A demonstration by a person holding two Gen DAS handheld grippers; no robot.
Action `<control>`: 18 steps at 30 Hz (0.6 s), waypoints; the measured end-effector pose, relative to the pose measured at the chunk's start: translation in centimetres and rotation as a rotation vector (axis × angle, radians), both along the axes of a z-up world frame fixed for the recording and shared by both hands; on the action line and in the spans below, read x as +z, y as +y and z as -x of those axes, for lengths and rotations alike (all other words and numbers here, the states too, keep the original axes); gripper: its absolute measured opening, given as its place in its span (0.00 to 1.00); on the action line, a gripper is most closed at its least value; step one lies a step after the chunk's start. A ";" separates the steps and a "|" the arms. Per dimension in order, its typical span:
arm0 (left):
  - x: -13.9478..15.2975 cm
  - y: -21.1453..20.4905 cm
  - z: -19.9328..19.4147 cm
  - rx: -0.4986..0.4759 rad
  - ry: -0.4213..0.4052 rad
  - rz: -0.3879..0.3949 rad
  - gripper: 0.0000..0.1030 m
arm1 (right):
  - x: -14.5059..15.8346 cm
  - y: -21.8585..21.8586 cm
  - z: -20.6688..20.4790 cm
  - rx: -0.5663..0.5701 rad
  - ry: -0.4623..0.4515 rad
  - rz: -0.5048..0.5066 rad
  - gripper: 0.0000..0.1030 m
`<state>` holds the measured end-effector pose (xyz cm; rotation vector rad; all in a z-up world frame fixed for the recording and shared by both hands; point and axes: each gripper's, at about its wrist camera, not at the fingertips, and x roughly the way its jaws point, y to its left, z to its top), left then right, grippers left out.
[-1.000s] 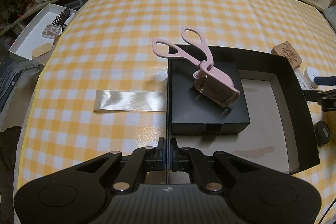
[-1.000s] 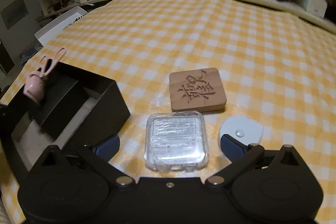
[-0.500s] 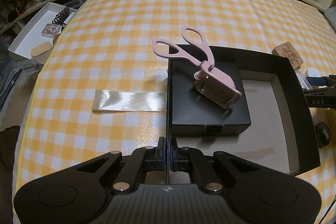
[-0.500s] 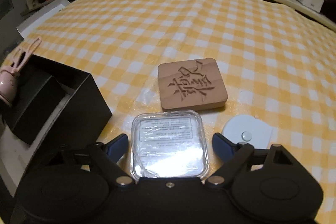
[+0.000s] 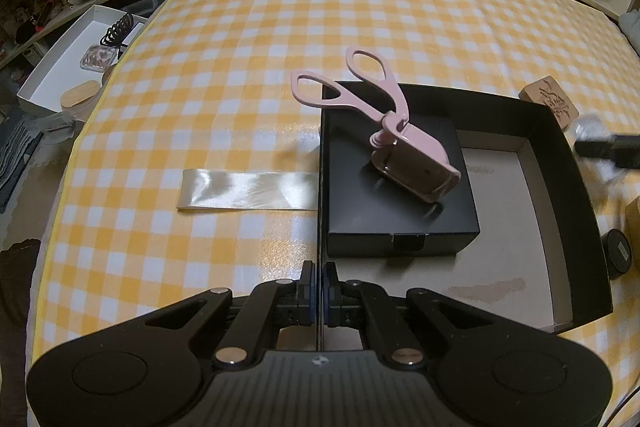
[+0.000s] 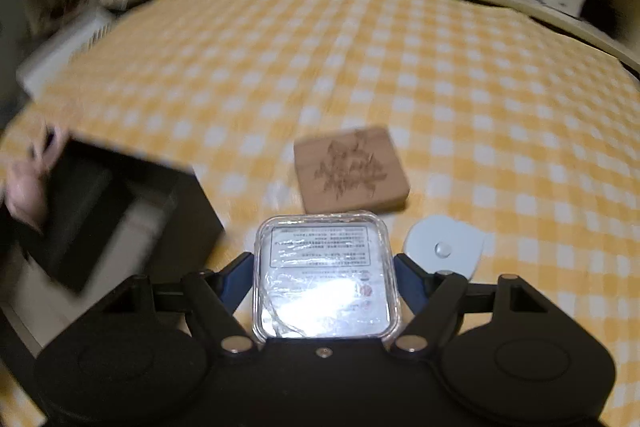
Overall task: Organize rigid objects
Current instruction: 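Move the right tool to the clear plastic case and grasp it, then lower the clear plastic case into the tray beside the black box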
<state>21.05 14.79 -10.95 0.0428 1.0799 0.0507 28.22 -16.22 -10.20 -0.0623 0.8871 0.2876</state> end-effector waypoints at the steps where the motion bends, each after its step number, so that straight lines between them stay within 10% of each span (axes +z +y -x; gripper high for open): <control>1: 0.0 -0.1 0.1 0.001 0.000 0.000 0.03 | 0.8 0.0 0.3 -0.011 -0.009 -0.030 0.73; 18: -0.2 -0.2 0.3 0.004 0.000 0.008 0.03 | 5.6 8.9 4.0 -0.083 0.024 -0.231 0.73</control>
